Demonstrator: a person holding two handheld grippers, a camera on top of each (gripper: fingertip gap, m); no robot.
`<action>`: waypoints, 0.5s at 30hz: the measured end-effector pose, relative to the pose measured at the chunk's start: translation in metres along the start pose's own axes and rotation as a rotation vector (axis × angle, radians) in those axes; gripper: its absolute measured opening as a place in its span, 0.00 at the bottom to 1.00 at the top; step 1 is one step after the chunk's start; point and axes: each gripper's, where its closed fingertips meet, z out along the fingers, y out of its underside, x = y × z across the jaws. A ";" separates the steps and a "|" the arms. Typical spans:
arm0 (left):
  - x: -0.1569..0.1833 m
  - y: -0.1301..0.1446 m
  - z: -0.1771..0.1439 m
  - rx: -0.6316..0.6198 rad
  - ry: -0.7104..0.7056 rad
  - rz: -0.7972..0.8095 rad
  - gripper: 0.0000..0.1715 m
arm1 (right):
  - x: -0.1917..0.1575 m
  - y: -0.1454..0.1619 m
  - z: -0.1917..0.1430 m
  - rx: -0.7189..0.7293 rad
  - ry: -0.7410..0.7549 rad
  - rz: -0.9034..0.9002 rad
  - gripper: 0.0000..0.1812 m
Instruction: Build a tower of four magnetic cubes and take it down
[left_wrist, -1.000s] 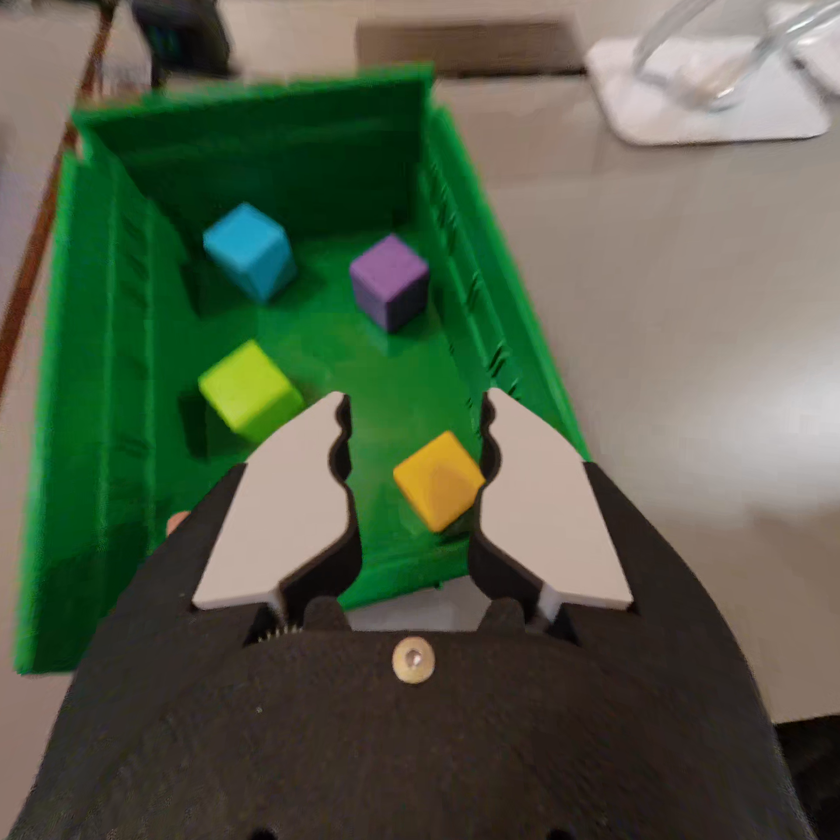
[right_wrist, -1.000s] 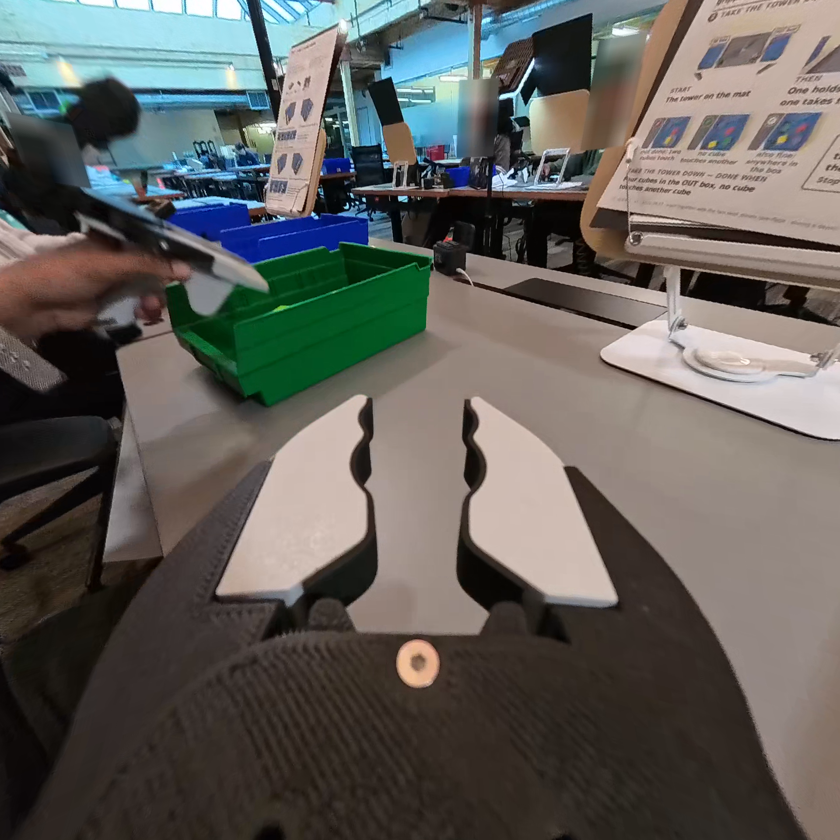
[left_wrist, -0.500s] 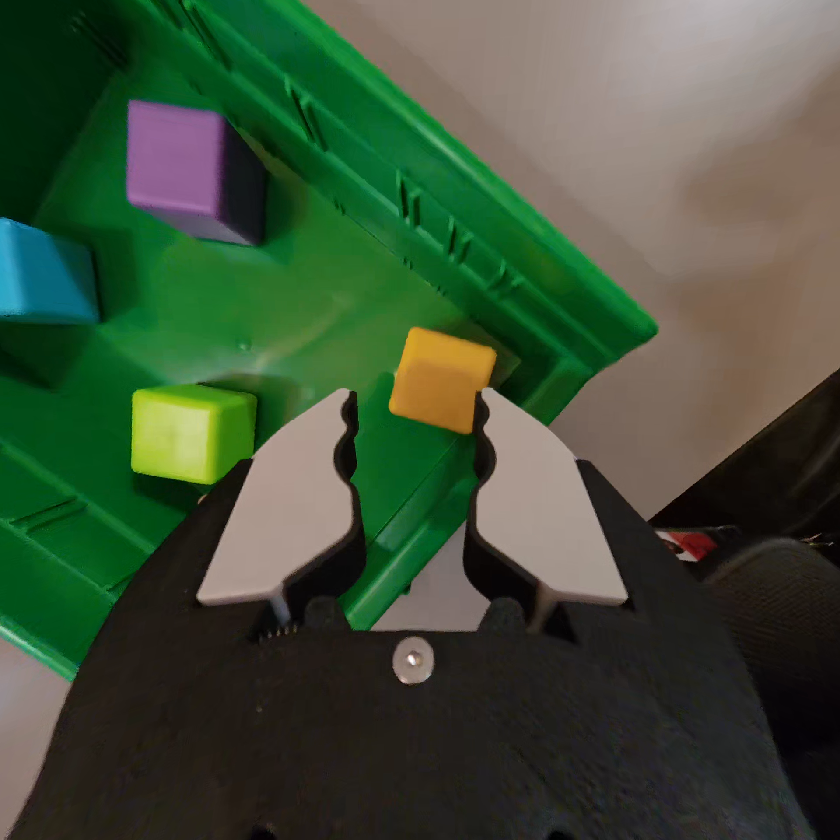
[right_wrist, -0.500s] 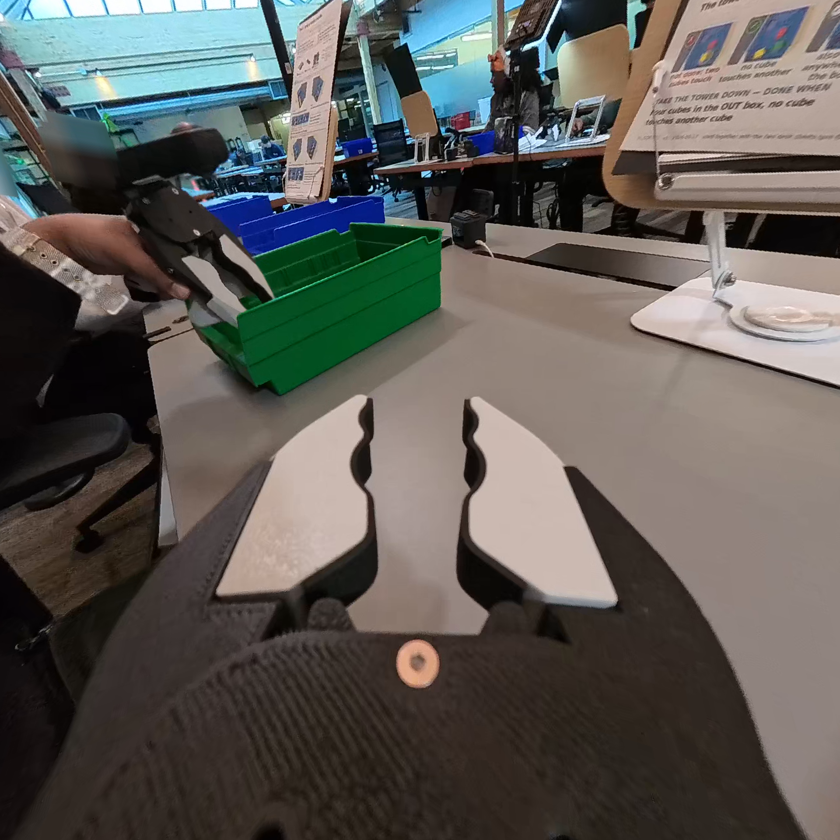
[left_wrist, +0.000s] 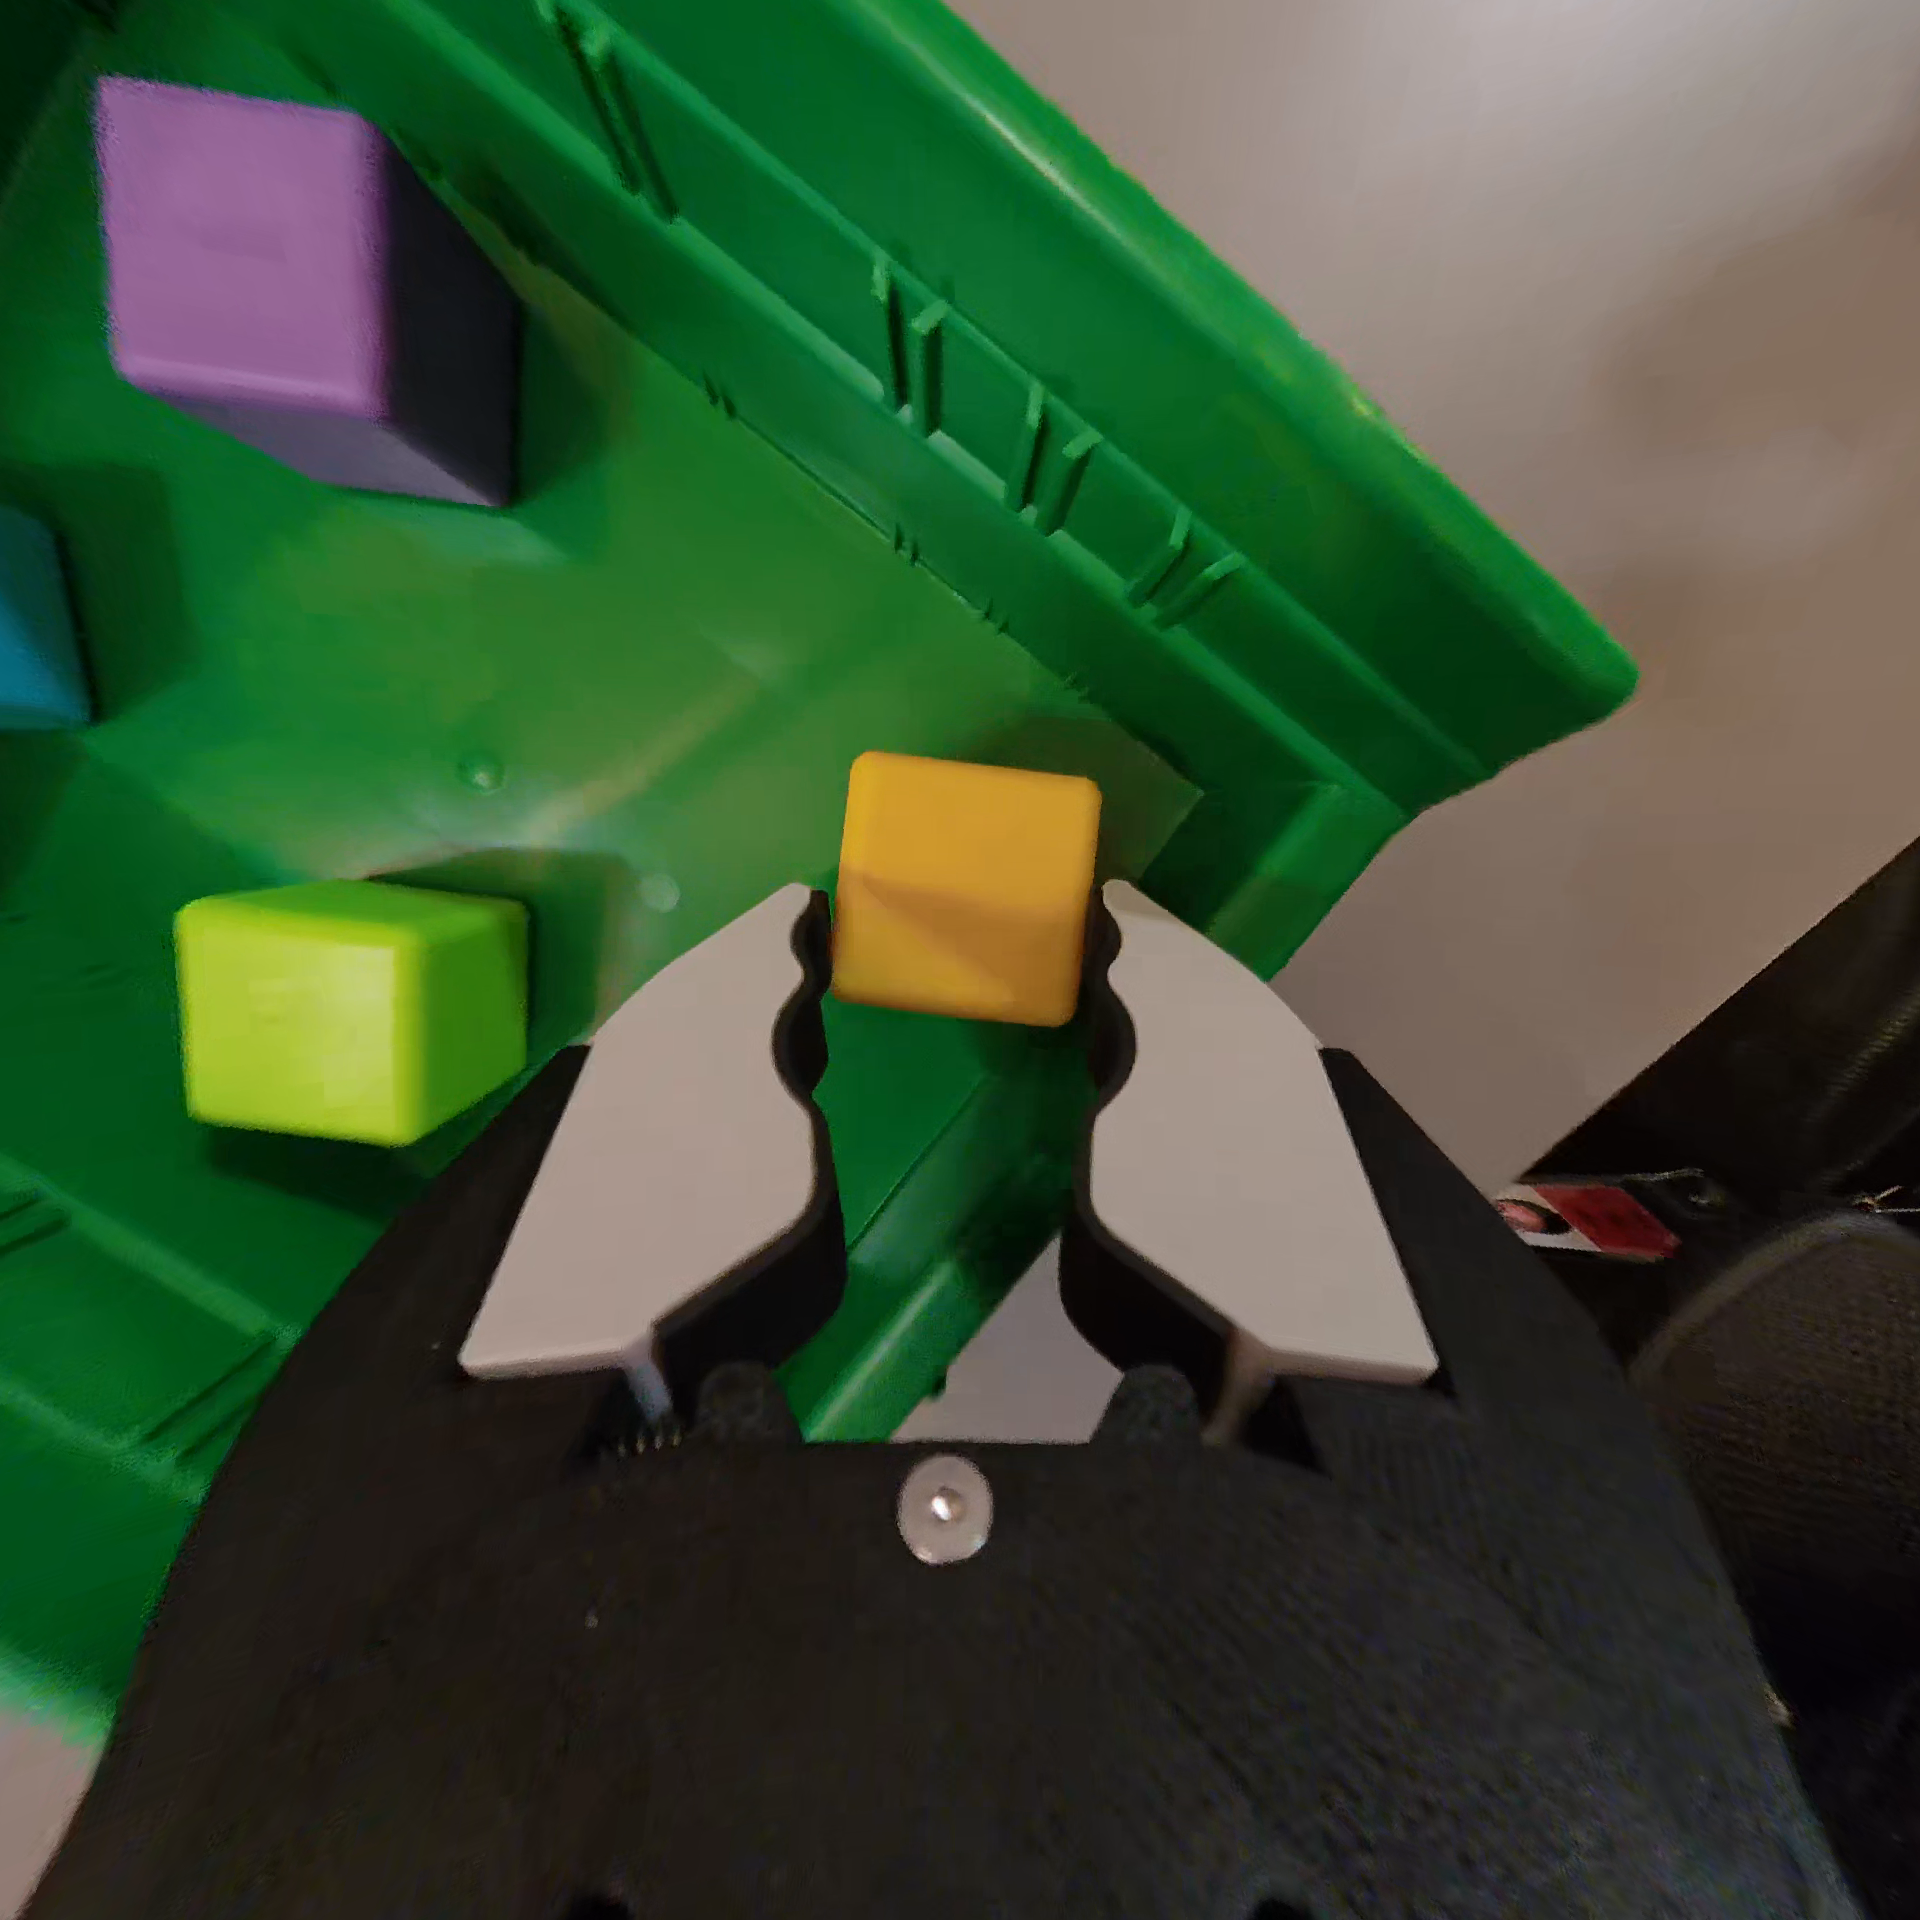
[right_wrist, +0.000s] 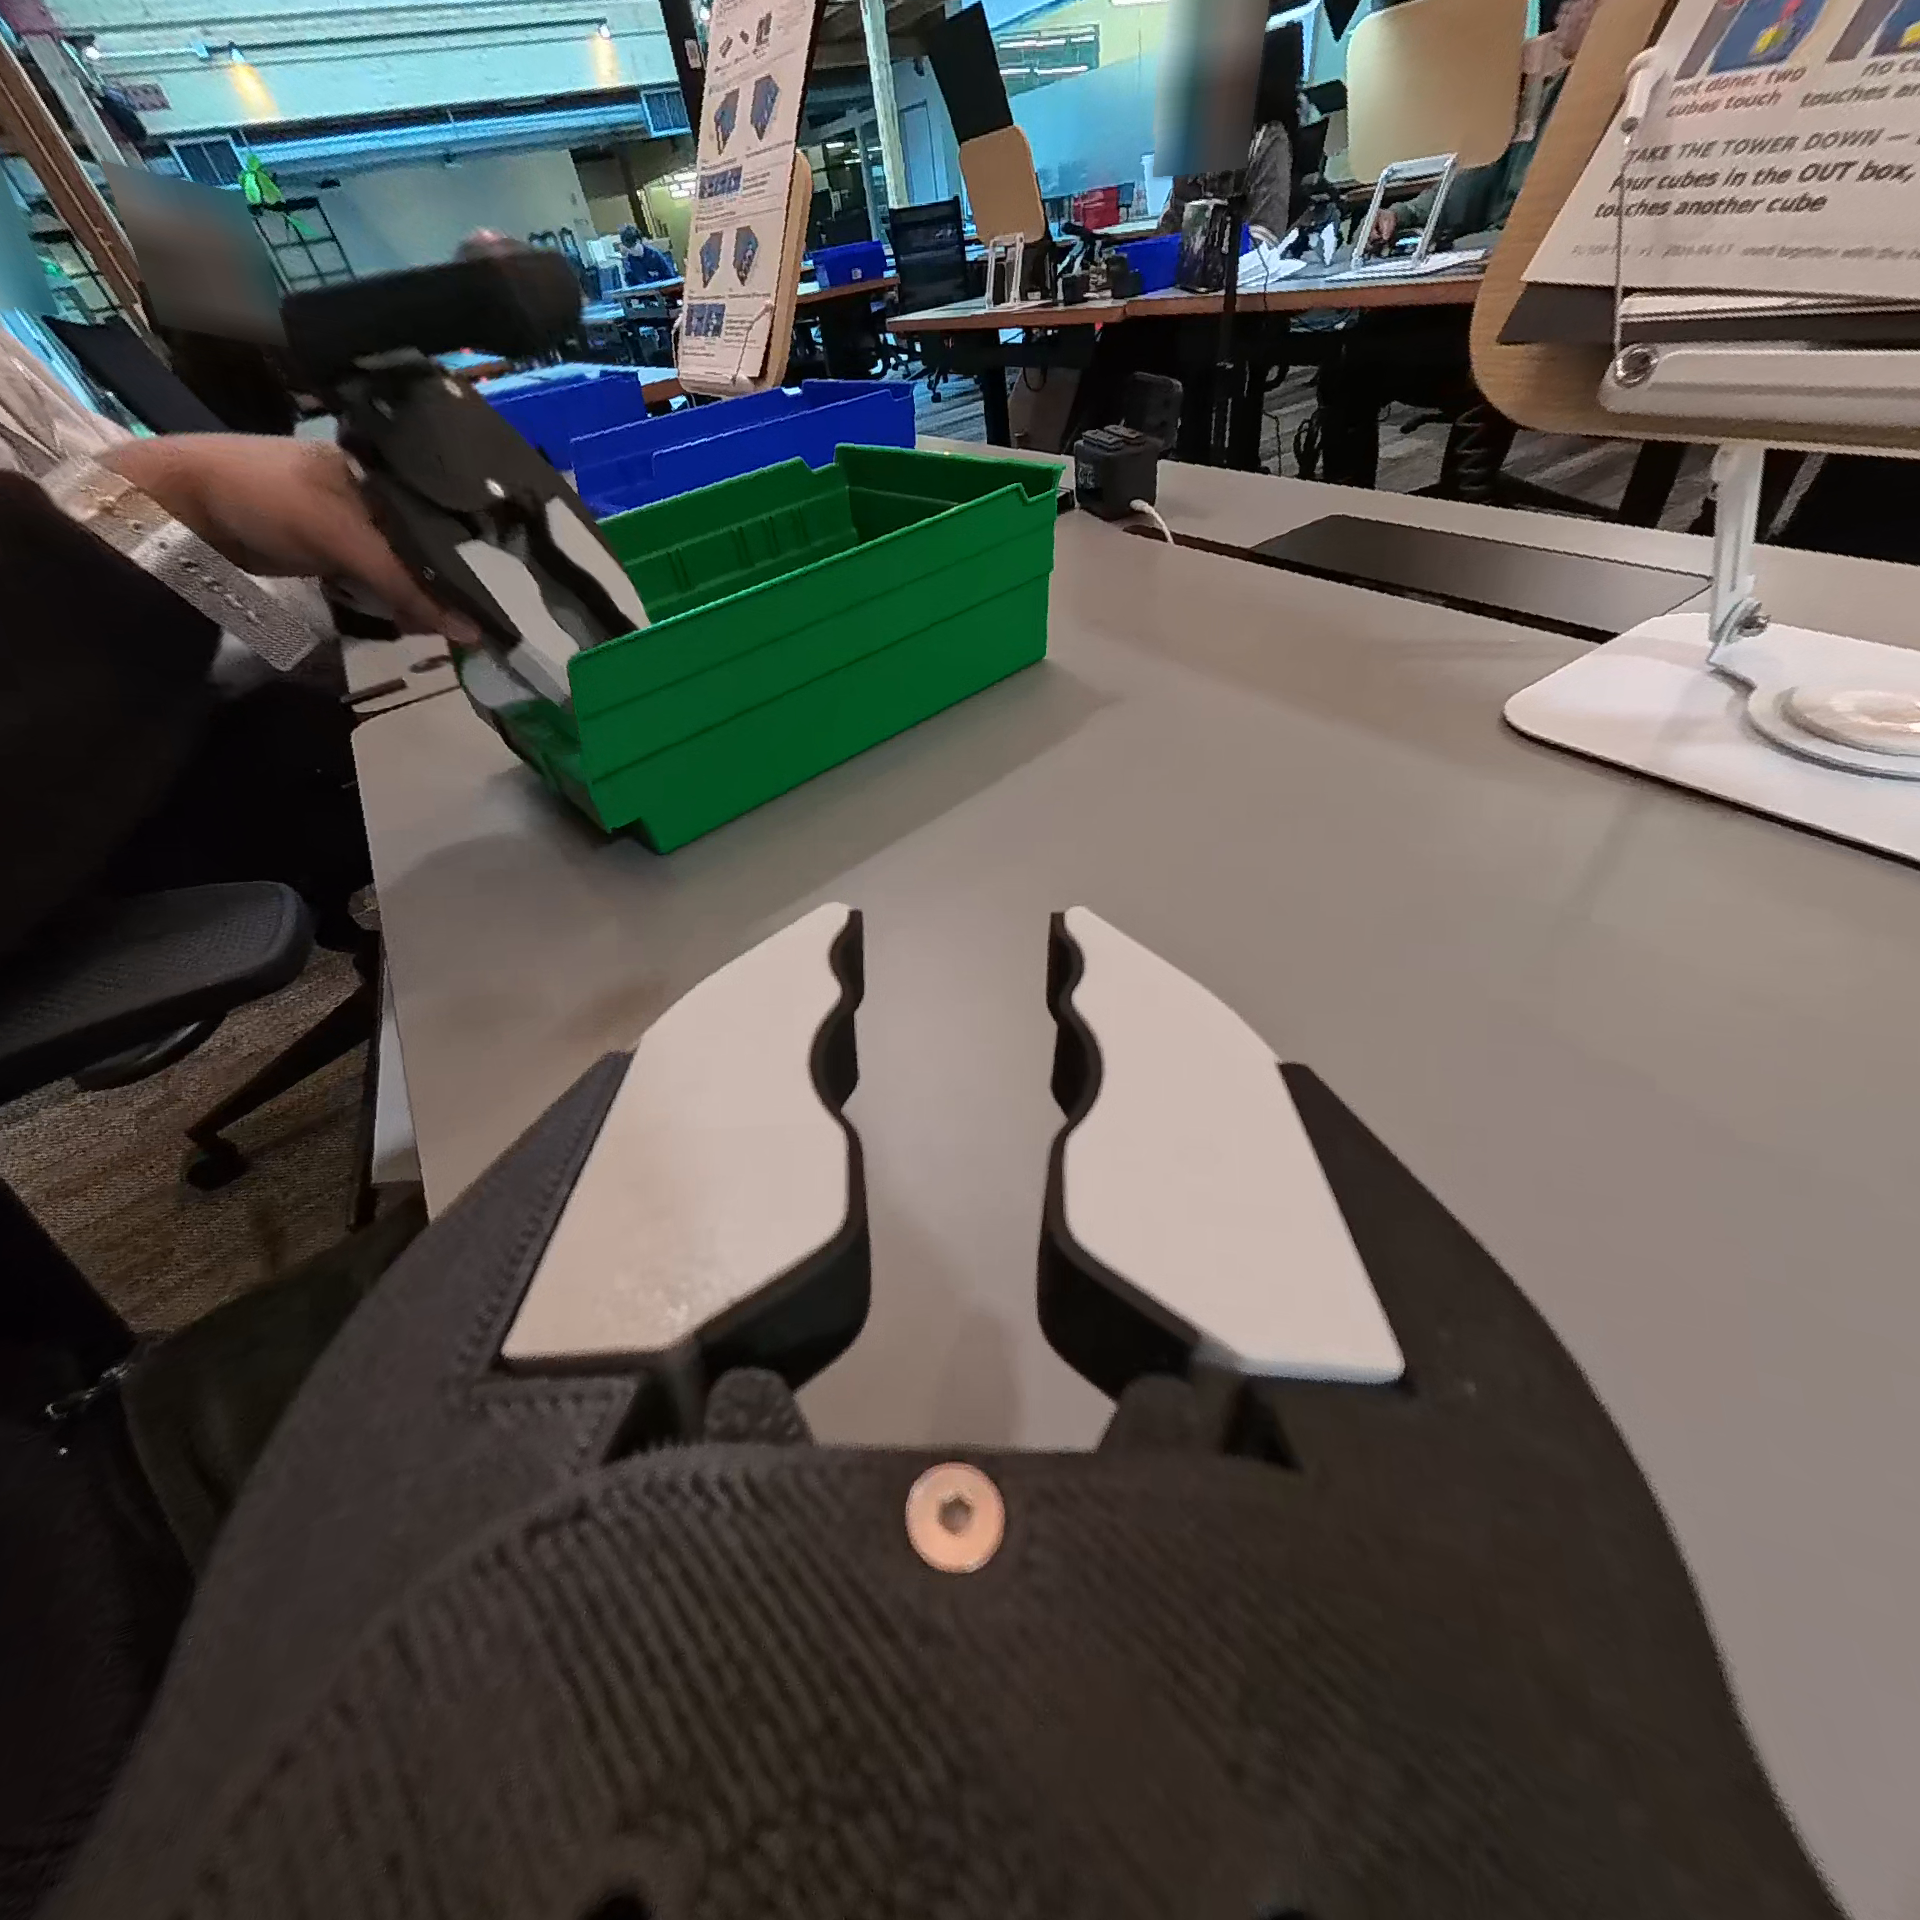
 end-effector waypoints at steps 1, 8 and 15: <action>0.000 -0.002 -0.010 0.016 -0.007 -0.004 0.28 | 0.001 -0.001 0.000 0.003 0.002 0.001 0.19; 0.043 -0.083 -0.104 0.327 -0.129 0.195 0.26 | 0.011 0.002 -0.002 0.000 0.029 0.042 0.18; 0.137 -0.178 -0.062 0.479 0.021 0.506 0.00 | 0.036 0.005 -0.026 0.008 0.128 0.116 0.17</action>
